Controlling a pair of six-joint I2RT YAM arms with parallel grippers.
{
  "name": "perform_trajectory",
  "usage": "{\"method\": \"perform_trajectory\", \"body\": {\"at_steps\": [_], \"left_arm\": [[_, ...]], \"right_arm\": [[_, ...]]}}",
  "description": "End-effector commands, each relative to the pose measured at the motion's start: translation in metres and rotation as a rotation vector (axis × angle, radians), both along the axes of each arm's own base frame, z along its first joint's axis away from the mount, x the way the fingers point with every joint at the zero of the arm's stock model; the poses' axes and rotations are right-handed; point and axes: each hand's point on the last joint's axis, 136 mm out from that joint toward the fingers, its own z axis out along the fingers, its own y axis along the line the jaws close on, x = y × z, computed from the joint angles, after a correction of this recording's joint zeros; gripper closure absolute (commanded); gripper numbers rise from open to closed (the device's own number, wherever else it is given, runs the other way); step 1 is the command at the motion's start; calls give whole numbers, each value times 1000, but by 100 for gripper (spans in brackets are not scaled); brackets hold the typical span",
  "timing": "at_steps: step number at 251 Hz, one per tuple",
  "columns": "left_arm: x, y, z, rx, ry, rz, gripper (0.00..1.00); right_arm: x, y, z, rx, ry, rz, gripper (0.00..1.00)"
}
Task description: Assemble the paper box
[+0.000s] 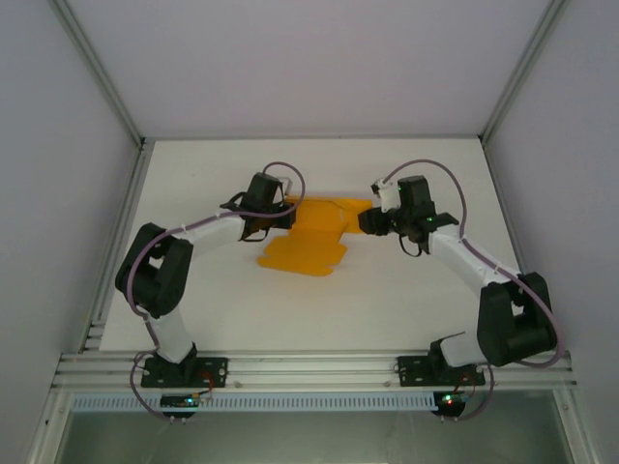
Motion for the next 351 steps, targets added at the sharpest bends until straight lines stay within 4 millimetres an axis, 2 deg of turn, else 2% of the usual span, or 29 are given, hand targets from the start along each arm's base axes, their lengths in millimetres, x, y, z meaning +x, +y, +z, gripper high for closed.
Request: {"method": "perform_trajectory", "body": {"at_steps": [1, 79, 89, 135, 219, 253, 280, 308, 320, 333, 351], "left_arm": [[0, -7, 18, -56, -27, -39, 100], [-2, -12, 19, -69, -18, -64, 100], [-3, -12, 18, -71, -14, -68, 100], [-4, -16, 19, -81, -6, -81, 100], [-4, -31, 17, -124, 22, -114, 100], [-5, -37, 16, -131, 32, -111, 100], [-2, -39, 11, -111, 48, -87, 100], [1, -42, 8, -103, 65, -76, 100], [2, -43, 7, -103, 70, -71, 100], [3, -43, 7, -104, 74, -66, 100], [4, -44, 7, -109, 77, -60, 100]], "right_arm": [[-2, 6, 3, 29, 17, 49, 63], [-1, 8, -1, 37, 27, 61, 69], [0, 8, 0, 35, 25, 61, 73], [3, 8, -2, 32, 31, 53, 79], [22, 2, -18, 7, 32, -44, 88], [33, -11, -20, -57, 25, -189, 90], [38, -26, -24, -274, 2, -363, 90], [29, -38, -36, -451, 62, -517, 89], [27, -38, -40, -487, 85, -548, 89], [30, -46, -38, -526, 69, -631, 89], [27, -43, -44, -545, 73, -667, 89]]}}
